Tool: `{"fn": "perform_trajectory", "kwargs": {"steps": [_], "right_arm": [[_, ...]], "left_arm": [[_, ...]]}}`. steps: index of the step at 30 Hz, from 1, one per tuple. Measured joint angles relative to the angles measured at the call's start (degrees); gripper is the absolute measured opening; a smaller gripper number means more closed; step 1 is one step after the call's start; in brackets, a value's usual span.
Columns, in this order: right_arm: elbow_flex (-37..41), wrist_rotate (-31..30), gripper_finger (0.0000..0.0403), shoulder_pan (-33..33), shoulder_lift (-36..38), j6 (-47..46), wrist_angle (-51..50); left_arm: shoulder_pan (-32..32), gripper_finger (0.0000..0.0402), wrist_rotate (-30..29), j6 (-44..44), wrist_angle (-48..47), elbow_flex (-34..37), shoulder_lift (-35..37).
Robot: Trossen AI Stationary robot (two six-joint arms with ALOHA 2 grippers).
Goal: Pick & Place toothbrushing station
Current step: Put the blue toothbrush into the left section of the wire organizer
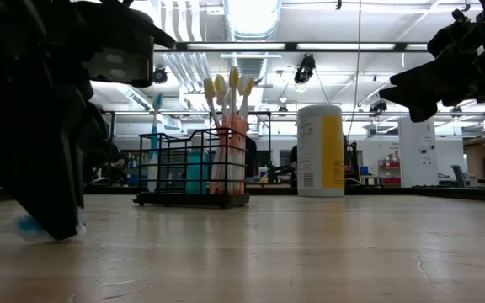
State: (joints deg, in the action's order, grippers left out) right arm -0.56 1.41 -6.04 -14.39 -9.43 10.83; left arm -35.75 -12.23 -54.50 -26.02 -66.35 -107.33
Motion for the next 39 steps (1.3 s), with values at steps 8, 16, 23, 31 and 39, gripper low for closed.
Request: {"fn": "perform_trajectory", "kwargs": {"steps": [8, 16, 23, 31, 39], "right_arm": [[0.0, 0.0, 0.0203, 0.0, 0.0, 0.0, 0.0], [0.0, 0.0, 0.0203, 0.0, 0.0, 0.0, 0.0], [0.0, 0.0, 0.0203, 0.0, 0.0, 0.0, 0.0], [0.0, 0.0, 0.0203, 0.0, 0.0, 0.0, 0.0], [0.0, 0.0, 0.0203, 0.0, 0.0, 0.0, 0.0]], "left_arm": [[0.0, 0.0024, 0.1, 0.2, 0.0, 0.1, 0.3], [-0.1, 0.0021, -3.5, 0.7, -0.6, 0.2, 2.9], [0.0, 0.002, -10.8, 2.5, -0.8, 0.2, 7.1], [0.0, 0.0021, -28.4, 9.6, 1.4, 0.2, 17.4], [0.3, 0.0023, -37.3, 32.4, 11.4, 0.0, 28.5]]}}
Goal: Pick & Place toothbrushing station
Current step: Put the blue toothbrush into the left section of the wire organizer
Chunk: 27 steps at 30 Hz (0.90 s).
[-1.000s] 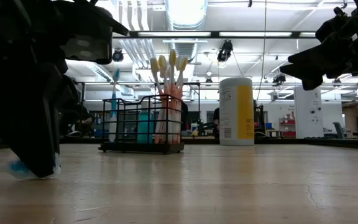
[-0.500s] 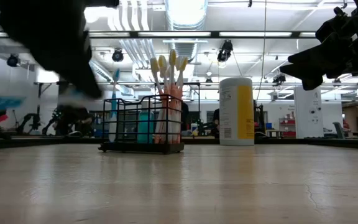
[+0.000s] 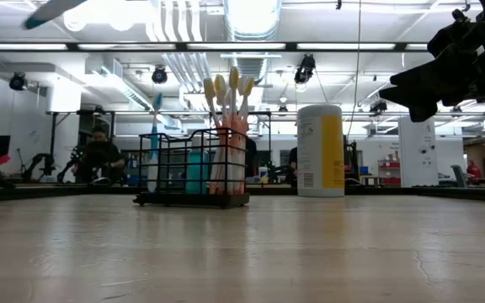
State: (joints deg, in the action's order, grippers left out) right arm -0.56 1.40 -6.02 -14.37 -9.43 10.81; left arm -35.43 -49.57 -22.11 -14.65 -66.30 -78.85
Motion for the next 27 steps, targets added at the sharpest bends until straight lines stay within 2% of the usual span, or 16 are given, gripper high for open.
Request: {"fn": "perform_trajectory", "kwargs": {"steps": [6, 11, 15, 20, 27], "right_arm": [[0.0, 0.0, 0.0203, 0.0, 0.0, 0.0, 0.0], [0.0, 0.0, 0.0203, 0.0, 0.0, 0.0, 0.0], [0.0, 0.0, 0.0203, 0.0, 0.0, 0.0, 0.0], [0.0, 0.0, 0.0203, 0.0, 0.0, 0.0, 0.0], [0.0, 0.0, 0.0203, 0.0, 0.0, 0.0, 0.0]], "left_arm": [[1.9, 0.0021, -1.9, 14.1, 9.6, 1.6, 3.4], [4.1, 0.0023, 1.1, 26.5, 24.0, 7.4, 6.3], [7.6, 0.0022, 7.9, 28.9, 31.4, 13.4, 10.8], [13.3, 0.0029, 19.3, 28.2, 38.0, 21.2, 17.3], [22.3, 0.0022, 32.3, 27.1, 47.6, 31.5, 24.4]]}}
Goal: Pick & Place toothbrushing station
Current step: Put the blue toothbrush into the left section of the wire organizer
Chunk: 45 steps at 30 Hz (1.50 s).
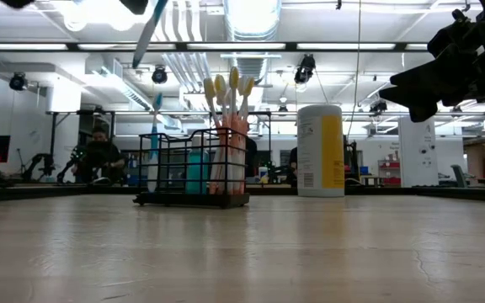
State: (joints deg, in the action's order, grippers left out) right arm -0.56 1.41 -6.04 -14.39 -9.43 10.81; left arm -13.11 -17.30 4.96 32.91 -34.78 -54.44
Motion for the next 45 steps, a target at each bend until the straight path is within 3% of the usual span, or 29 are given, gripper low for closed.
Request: {"fn": "perform_trajectory", "kwargs": {"steps": [10, 15, 28, 45], "right_arm": [[0.0, 0.0, 0.0203, 0.0, 0.0, 0.0, 0.0], [0.0, 0.0, 0.0203, 0.0, 0.0, 0.0, 0.0], [0.0, 0.0, 0.0203, 0.0, 0.0, 0.0, 0.0], [0.0, 0.0, 0.0203, 0.0, 0.0, 0.0, 0.0]], "left_arm": [[13.9, 0.0023, 15.1, -2.1, 17.1, 11.6, 1.9], [19.5, 0.0031, 19.2, -4.9, 18.9, 14.2, 1.9], [26.3, 0.0032, 24.3, -5.2, 21.9, 15.2, -1.8], [26.7, 0.0033, 24.8, -13.0, 23.1, 15.4, -9.3]]}}
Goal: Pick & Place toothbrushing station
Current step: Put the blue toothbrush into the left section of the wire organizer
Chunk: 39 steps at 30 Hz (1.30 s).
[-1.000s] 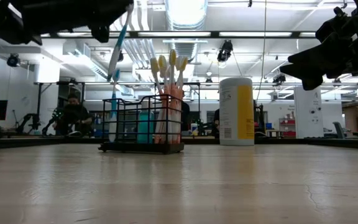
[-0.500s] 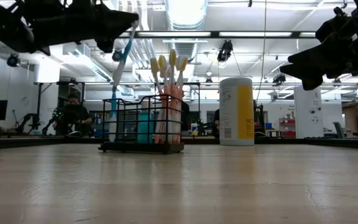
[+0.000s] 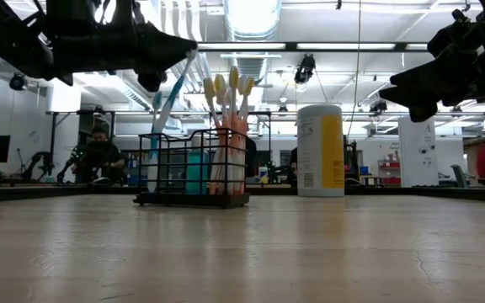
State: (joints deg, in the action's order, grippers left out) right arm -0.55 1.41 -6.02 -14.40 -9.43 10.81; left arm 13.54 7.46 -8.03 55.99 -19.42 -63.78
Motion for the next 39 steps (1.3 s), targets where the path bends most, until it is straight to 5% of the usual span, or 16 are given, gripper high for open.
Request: {"fn": "perform_trajectory", "kwargs": {"steps": [39], "right_arm": [[0.0, 0.0, 0.0203, 0.0, 0.0, 0.0, 0.0]], "left_arm": [[-0.2, 0.0035, -0.8, 0.3, 2.2, 6.7, 8.8]]}}
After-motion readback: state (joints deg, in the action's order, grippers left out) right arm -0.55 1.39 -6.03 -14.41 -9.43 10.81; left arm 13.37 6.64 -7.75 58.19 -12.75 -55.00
